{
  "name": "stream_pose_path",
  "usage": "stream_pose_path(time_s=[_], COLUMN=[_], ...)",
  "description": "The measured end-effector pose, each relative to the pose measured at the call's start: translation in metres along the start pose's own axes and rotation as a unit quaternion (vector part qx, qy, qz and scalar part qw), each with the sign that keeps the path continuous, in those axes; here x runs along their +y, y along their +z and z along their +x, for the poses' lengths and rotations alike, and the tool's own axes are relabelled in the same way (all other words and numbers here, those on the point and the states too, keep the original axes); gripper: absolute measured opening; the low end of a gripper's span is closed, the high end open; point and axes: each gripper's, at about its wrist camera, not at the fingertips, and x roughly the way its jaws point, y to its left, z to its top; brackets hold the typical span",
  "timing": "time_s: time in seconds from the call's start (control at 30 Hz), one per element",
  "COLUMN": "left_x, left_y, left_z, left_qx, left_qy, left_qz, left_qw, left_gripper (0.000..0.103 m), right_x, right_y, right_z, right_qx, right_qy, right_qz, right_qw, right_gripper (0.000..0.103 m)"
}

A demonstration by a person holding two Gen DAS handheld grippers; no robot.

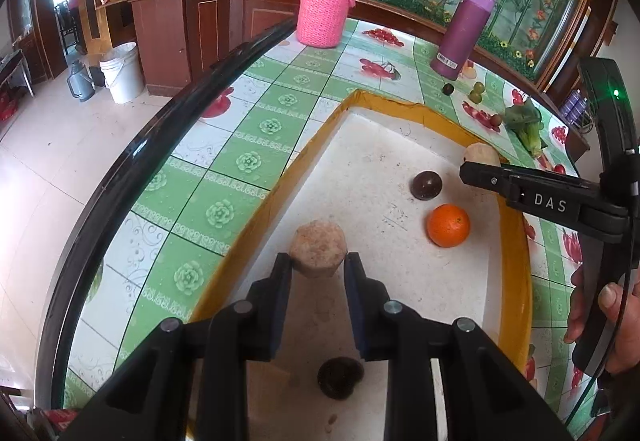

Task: Organize fruits
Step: 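Release the bun into the tray with the left tool while the right tool releases the cube there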

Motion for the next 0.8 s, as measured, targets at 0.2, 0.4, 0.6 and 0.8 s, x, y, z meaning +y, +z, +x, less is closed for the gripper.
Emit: stream_pose_path(time_s=[0.2,0.4,0.6,0.8], left_x=[0.001,0.0,-0.002,-0.003], left_y=[-0.001,-0.004,-0.006,-0.015], left_z=[0.012,0.02,0.017,0.005], left_qx=[0.014,0.024,0.027,0.023], left_qy=[0.002,0.008,0.015,0.024], left_qz=[0.003,0.002,0.004,0.009], left_qw=[0.9999,0.9997,0.9995,0.9994], left_gripper=[0.03,0.03,0.038,0.052], right_x=[0.0,-0.002,0.0,-0.001], right_y=[0.002,0.003,0.003,-0.005], right_z=[0.015,0.019,0.017,-0.001], right_qx=[0.014,0.015,0.013,-0.004], right_qy=[-0.007,-0.004,-0.016,-0.012], right_qz=[-0.02,-0.024,-0.03,-0.02], right_qw=[1.0,1.0,0.999,1.0], right_gripper=[0.041,0.041,0.044,0.046])
